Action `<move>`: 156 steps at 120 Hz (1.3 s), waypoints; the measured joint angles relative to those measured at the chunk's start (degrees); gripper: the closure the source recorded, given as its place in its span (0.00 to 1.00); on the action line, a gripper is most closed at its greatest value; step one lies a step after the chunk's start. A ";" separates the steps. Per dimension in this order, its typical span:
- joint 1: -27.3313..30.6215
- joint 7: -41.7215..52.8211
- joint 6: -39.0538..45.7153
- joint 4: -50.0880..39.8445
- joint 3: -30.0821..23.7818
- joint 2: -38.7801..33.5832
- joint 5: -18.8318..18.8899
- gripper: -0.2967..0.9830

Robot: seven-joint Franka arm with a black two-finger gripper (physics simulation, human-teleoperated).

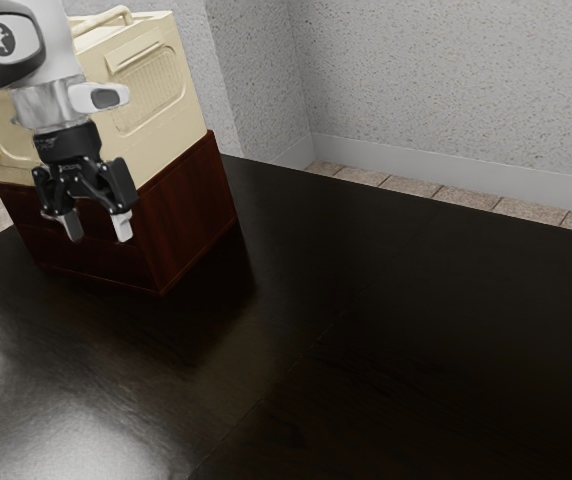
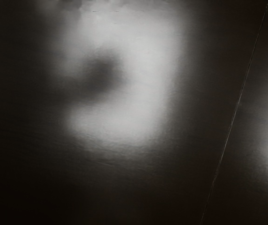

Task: Pull the drawer handle with one arm to open the drawer

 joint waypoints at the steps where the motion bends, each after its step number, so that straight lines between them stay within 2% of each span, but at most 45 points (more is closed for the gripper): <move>1: 0.00 0.05 0.61 -0.02 -0.01 0.00 0.00 0.23; 16: 0.02 0.73 7.31 -0.10 -0.06 0.00 -0.03 0.23; 34: -0.02 1.79 11.30 0.25 0.05 -0.04 0.06 0.23; 44: -0.21 5.91 10.14 7.71 2.96 -0.48 0.05 0.23; 51: 0.01 11.58 8.46 13.13 6.62 -1.77 -0.63 0.23; 62: 0.30 21.29 6.52 15.46 12.50 -2.85 -2.00 0.23; 73: 2.00 34.88 5.11 15.52 14.37 -4.60 -2.96 0.23; 80: 0.41 44.27 3.94 15.48 16.44 -4.66 -3.76 0.23; 90: -4.32 56.90 1.84 14.77 25.67 -4.40 -9.43 0.23; 100: 0.08 68.08 0.54 14.89 29.38 -4.93 -12.61 0.23; 114: 5.48 82.09 -0.55 16.95 29.01 -3.62 -14.01 0.23; 122: 3.21 89.69 -1.01 18.86 27.06 0.89 -13.50 0.23; 133: 0.32 99.04 -1.44 19.83 21.97 4.48 -10.35 0.23; 156: 0.23 114.28 -1.69 20.18 19.78 6.42 -7.29 0.23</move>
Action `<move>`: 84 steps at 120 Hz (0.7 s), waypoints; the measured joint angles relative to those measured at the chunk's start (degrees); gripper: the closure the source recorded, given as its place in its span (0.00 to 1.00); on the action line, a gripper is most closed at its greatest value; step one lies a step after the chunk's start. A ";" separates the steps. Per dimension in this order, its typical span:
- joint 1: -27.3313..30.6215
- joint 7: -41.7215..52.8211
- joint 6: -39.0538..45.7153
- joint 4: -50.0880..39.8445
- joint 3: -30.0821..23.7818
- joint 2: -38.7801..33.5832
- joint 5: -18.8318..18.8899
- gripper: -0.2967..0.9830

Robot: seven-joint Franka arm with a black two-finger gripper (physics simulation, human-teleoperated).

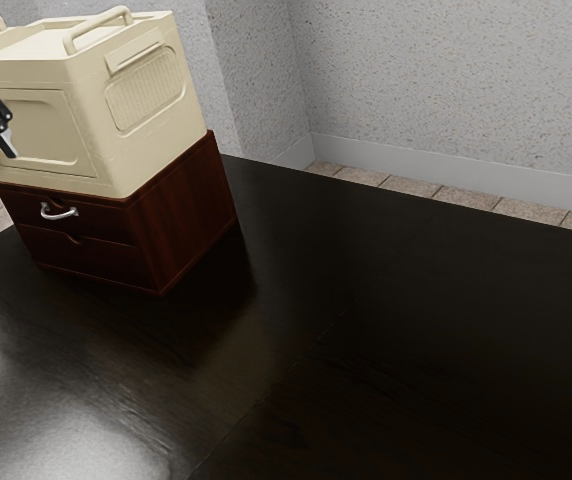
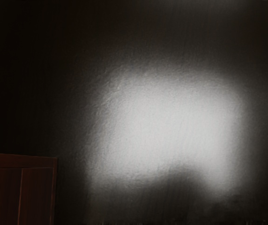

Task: Pull the drawer handle with one arm to open the drawer

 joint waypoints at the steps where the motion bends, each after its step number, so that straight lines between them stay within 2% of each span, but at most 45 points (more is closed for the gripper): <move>1: -0.01 0.54 0.02 -0.02 -0.30 0.07 -0.03 0.23; 16: -0.28 7.58 1.35 -0.02 -4.37 1.40 -0.67 0.23; 30: -0.25 11.74 5.40 1.14 -5.35 1.91 -0.85 0.23; 54: -0.11 15.09 14.96 -0.87 -6.14 5.00 3.12 0.28; 62: 0.08 15.80 17.54 -2.47 -4.35 4.17 3.69 0.30; 70: 0.30 16.11 20.35 -6.65 0.10 1.70 2.18 0.31; 84: 0.34 15.56 27.07 -14.85 3.41 0.60 -0.39 0.34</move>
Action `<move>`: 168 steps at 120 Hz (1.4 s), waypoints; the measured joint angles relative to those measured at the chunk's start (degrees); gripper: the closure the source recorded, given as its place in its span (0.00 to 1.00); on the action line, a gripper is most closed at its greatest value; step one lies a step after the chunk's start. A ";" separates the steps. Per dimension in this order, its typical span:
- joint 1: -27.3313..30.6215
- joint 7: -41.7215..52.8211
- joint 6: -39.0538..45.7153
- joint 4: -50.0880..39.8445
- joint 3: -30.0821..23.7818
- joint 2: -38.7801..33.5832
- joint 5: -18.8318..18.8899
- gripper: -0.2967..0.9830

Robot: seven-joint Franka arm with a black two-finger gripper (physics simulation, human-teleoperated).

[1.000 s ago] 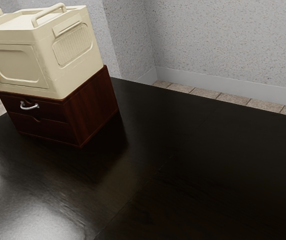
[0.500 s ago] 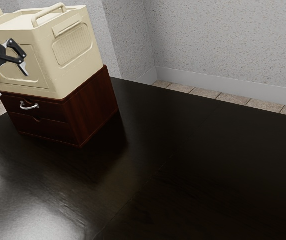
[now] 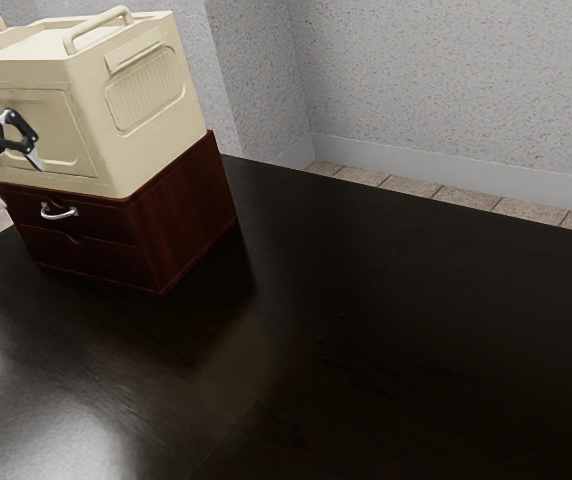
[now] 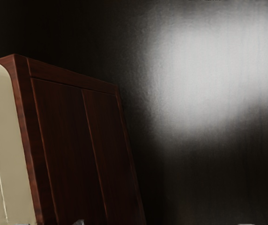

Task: Pull the drawer handle with one arm to open the drawer

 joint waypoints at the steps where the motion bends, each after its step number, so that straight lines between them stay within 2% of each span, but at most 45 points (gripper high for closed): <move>1: 0.00 -0.07 0.49 -0.44 0.13 -0.07 -0.18 0.34; 13: -0.06 -1.36 8.04 -10.47 2.11 -4.72 -2.13 0.38; 21: -0.03 -2.19 12.65 -13.68 2.70 -5.76 -2.98 0.41; 36: 0.00 -3.46 18.30 -13.36 2.80 -4.19 -3.52 0.45; 50: -0.09 -4.31 21.01 -9.91 1.94 0.52 -3.38 0.48; 82: 1.18 -5.78 23.69 -8.89 2.06 2.96 -3.48 0.50; 168: 2.69 -7.43 24.57 -14.51 1.98 1.03 -5.69 0.56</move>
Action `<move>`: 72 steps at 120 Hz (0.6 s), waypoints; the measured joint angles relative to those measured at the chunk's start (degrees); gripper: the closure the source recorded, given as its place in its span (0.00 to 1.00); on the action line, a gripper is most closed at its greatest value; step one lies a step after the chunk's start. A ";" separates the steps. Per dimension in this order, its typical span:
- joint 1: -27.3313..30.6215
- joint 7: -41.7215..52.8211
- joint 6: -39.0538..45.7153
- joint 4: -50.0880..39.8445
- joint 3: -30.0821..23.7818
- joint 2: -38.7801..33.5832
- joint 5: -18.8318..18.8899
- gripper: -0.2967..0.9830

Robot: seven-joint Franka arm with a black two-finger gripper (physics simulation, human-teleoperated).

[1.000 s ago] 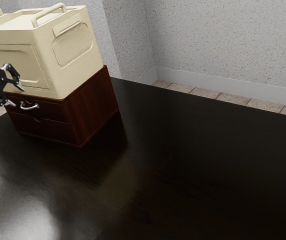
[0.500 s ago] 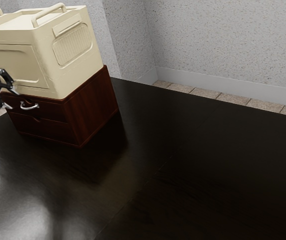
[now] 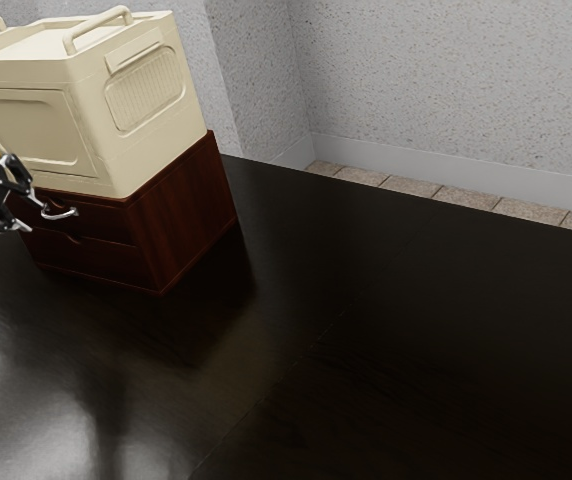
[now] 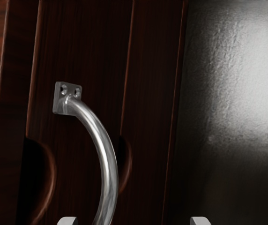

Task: Pull the drawer handle with one arm to open the drawer

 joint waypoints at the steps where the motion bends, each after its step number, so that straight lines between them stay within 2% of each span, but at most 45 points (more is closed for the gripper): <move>1: 0.00 -0.01 0.00 -0.02 0.00 -0.01 0.00 0.56; 44: -0.05 -0.31 -0.11 -0.40 -1.02 0.10 -0.09 0.57; 72: -0.04 -0.47 -0.02 -0.40 -1.49 0.49 -0.14 0.62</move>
